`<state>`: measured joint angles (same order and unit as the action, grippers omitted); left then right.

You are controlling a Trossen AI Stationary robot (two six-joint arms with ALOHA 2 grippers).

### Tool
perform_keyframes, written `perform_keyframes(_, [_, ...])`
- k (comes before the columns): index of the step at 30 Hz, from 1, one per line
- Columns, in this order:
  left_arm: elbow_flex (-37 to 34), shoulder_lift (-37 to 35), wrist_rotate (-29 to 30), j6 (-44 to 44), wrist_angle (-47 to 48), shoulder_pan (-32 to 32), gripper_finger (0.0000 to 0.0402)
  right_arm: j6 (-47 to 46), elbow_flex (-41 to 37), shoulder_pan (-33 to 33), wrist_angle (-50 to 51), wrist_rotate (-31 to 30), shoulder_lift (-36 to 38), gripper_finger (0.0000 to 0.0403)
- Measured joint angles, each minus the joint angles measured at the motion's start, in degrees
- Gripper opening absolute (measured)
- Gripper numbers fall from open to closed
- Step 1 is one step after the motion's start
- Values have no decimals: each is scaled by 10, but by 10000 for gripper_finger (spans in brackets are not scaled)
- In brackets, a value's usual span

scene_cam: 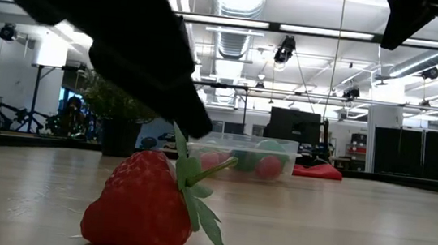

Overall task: Pick and placing Produce into tupperware
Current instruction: Put the red strawberry into the transparent container

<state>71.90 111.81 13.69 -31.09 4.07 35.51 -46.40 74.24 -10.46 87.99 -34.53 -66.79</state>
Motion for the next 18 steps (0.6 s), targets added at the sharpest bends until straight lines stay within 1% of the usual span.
perform_keyframes(4, [0,7,-13,-1,-1,1,276,1,0,0,0,0,0,199])
perform_keyframes(8, [0,9,-10,0,-1,2,276,1,0,0,0,0,0,199])
perform_keyframes(12, [-2,23,10,1,0,2,276,1,0,0,0,-2,0,199])
perform_keyframes(18, [7,51,0,0,2,6,276,-1,0,0,0,-6,0,199])
